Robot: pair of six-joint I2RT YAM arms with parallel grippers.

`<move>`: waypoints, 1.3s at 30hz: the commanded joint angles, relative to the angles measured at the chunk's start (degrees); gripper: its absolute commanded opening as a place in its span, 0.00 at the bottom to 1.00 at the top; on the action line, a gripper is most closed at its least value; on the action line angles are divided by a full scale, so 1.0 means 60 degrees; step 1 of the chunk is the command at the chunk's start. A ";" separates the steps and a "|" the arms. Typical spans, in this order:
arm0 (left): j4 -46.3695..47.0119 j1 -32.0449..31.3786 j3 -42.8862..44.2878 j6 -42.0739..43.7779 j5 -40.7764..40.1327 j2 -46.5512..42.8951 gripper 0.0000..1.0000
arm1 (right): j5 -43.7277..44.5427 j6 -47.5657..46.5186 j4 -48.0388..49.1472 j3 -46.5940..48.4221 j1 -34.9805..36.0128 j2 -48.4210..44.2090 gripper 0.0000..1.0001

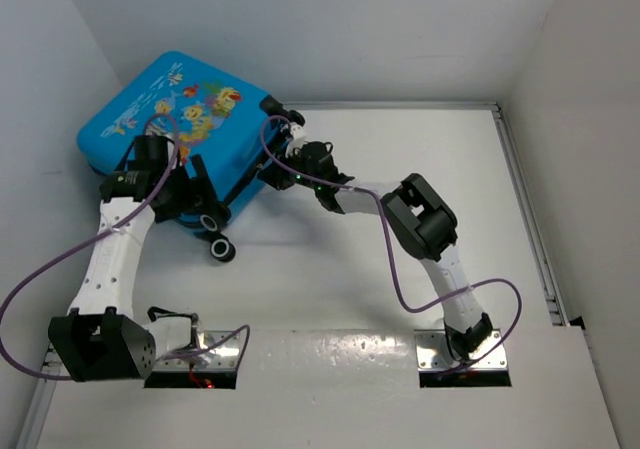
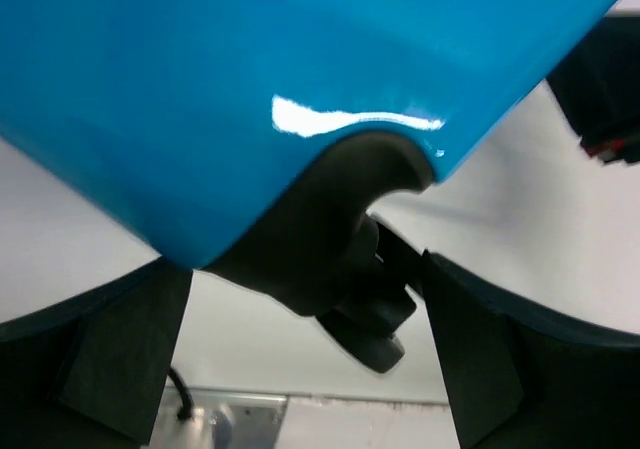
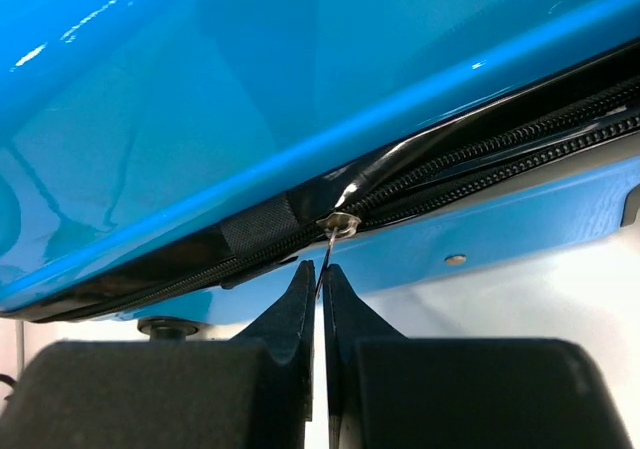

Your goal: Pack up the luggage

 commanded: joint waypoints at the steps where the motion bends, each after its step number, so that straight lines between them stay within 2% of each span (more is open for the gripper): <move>1: -0.0513 -0.0331 -0.0643 -0.0459 -0.0279 0.0072 1.00 | -0.0796 0.0063 0.1149 0.0885 0.0444 -0.0077 0.00; 7: -0.0224 -0.0331 -0.1170 -0.1117 -0.0222 0.0247 1.00 | -0.0383 0.0062 0.1002 0.1163 0.0298 0.0011 0.00; 12: 0.0233 -0.0229 -0.1157 -0.1221 0.0013 0.0848 1.00 | -0.0646 -0.0040 0.1850 -0.0197 0.0151 -0.1201 0.00; 13: 0.0334 -0.0229 -0.1156 -0.1134 0.0012 0.0935 0.97 | -0.0719 -0.0055 0.2069 -0.0605 0.0093 -0.1364 0.00; 17: 0.0526 -0.0141 -0.1054 -0.1045 0.0114 0.0936 0.61 | -0.0865 -0.0201 0.2598 -0.1750 0.0092 -0.2566 0.00; 18: 0.0526 -0.0141 -0.1054 -0.0798 0.0115 0.0936 0.44 | -0.0939 -0.0143 0.2758 -0.2230 0.0121 -0.2683 0.00; 20: 0.0526 -0.0403 -0.1054 -0.0548 0.0116 0.0936 0.28 | -0.1056 -0.0143 0.2803 -0.2497 0.0151 -0.3166 0.00; 21: 0.0526 -0.0404 -0.1155 -0.0271 -0.0233 0.0820 0.12 | -0.1144 -0.0143 0.2876 -0.2948 0.0151 -0.3443 0.00; 23: 0.0322 -0.0521 -0.1390 -0.0035 -0.0672 0.0674 0.00 | -0.1189 -0.0215 0.2906 -0.3259 0.0151 -0.3592 0.00; 25: 0.0147 -0.0522 -0.1537 0.0389 -0.1158 0.0570 0.00 | -0.1261 -0.0550 0.2892 -0.3816 0.0180 -0.3899 0.00; 26: 0.0058 -0.0434 -0.1639 0.0739 -0.1160 0.0454 0.00 | -0.1233 -0.0611 0.2616 -0.4049 0.0122 -0.4074 0.07; 28: -0.0030 -0.0434 -0.1640 0.1048 -0.1348 0.0453 0.18 | -0.0941 -0.0728 0.2002 -0.4066 0.0020 -0.4250 0.32; 29: -0.0031 -0.0434 -0.1640 0.1209 -0.1437 0.0453 0.23 | -0.0171 -0.0845 0.1693 -0.4023 -0.0111 -0.4455 0.39; 30: -0.0118 -0.0434 -0.1640 0.1486 -0.1438 0.0453 0.19 | 0.0156 -0.1092 0.0951 -0.3834 -0.0243 -0.4515 0.49; 32: -0.0119 -0.0289 -0.1887 0.1489 -0.1541 0.0351 0.13 | 0.0713 -0.1284 -0.0312 -0.3160 -0.0739 -0.4618 0.56; 33: -0.0119 -0.0287 -0.1889 0.1489 -0.1424 0.0350 0.13 | 0.0759 -0.1227 -0.0766 -0.1911 -0.1163 -0.4589 0.59; 34: -0.0119 -0.0287 -0.2019 0.1489 -0.1423 0.0350 0.12 | 0.0615 -0.1285 -0.2322 -0.1391 -0.1428 -0.4197 0.65; 35: -0.0032 -0.0287 -0.2108 0.1489 -0.1423 0.0350 0.09 | 0.0468 -0.1343 -0.2875 -0.0835 -0.1880 -0.4048 0.67; 36: -0.0031 -0.0287 -0.2108 0.1489 -0.1423 0.0350 0.05 | 0.0336 -0.1866 -0.4171 0.0795 -0.2306 -0.3858 0.73; 39: 0.0057 -0.0507 -0.2298 0.1489 -0.1423 0.0350 0.04 | -0.0073 -0.3157 -0.5934 0.3086 -0.2910 -0.2499 0.77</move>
